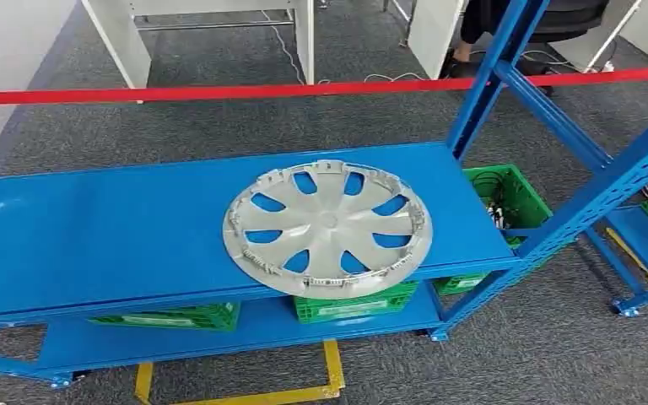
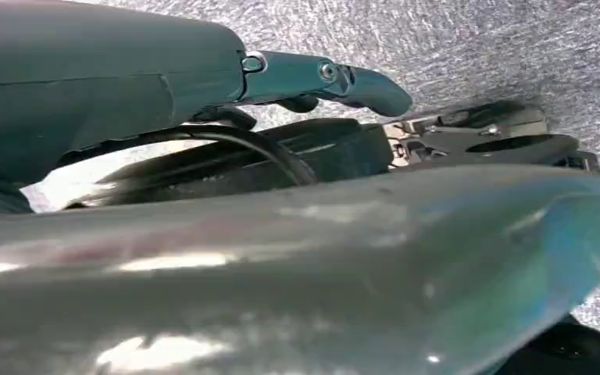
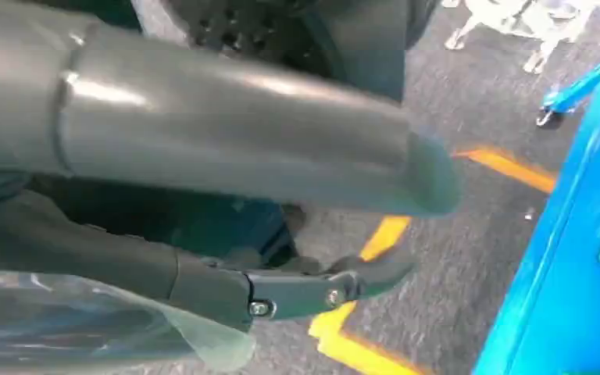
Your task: Take the parts from the cabinet and place them on the table.
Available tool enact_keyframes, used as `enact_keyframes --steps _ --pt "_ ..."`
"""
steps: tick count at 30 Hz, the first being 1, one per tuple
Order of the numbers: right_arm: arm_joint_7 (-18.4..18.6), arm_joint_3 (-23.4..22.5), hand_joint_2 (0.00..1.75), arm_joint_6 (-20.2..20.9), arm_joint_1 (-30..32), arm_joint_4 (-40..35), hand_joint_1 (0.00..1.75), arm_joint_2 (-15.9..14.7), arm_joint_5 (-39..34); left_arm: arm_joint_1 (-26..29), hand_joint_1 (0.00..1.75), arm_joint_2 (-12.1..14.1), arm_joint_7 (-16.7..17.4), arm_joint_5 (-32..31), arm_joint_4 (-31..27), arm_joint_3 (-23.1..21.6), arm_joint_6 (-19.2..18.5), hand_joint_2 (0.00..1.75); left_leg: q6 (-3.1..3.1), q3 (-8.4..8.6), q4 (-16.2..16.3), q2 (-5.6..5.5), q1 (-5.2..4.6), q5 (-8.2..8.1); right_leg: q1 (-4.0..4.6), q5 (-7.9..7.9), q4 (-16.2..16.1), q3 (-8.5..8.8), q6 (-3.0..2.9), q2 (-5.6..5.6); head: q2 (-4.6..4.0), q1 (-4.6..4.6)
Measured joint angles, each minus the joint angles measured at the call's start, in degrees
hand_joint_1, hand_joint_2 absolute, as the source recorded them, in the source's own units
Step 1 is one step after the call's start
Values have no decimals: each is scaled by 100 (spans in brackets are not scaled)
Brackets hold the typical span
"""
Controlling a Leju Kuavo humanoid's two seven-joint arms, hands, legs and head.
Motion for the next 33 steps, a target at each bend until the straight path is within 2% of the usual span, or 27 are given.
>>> enact_keyframes --steps 3,7,11,12,19,28,33 --pt "-57 68 0 118 -71 -50 0 30 -9 -2 0 9 13 -63 4 -17 -9 0 -4 -1 0 1 0 2 -1 0 3 -2 0 5 0 -13" --pt "-147 238 0 580 -151 -193 0 28 103 -6 0 26 42 -195 4 -48 -98 0 -5 0 0 1 -1 3 -1 1 4 -3 0 5 0 -11" --pt "-188 448 0 859 -156 -398 0 24 127 -11 0 42 79 -293 4 -76 -111 0 -5 -1 0 1 -1 3 -1 0 4 -2 0 4 0 -11" --pt "-195 492 175 896 -155 -453 0 22 127 -15 0 44 94 -302 4 -81 -116 0 -5 0 0 1 -1 3 -1 1 4 -2 0 5 0 -9" --pt "-201 872 175 1130 -59 -1067 0 -59 63 -33 0 76 127 -424 4 -164 -188 0 -5 -1 0 1 -1 3 -1 0 4 -3 0 5 0 -9" --pt "-205 1220 175 1158 31 -1587 0 -173 -28 -38 0 87 127 -483 4 -177 -199 0 -5 0 0 1 -1 3 -1 1 4 -3 0 5 0 -11" --pt "-210 1587 175 1169 144 -2294 0 -381 -277 -44 0 96 136 -551 4 -181 -210 0 -5 -1 0 1 -1 3 -2 1 4 -3 0 5 0 -11"
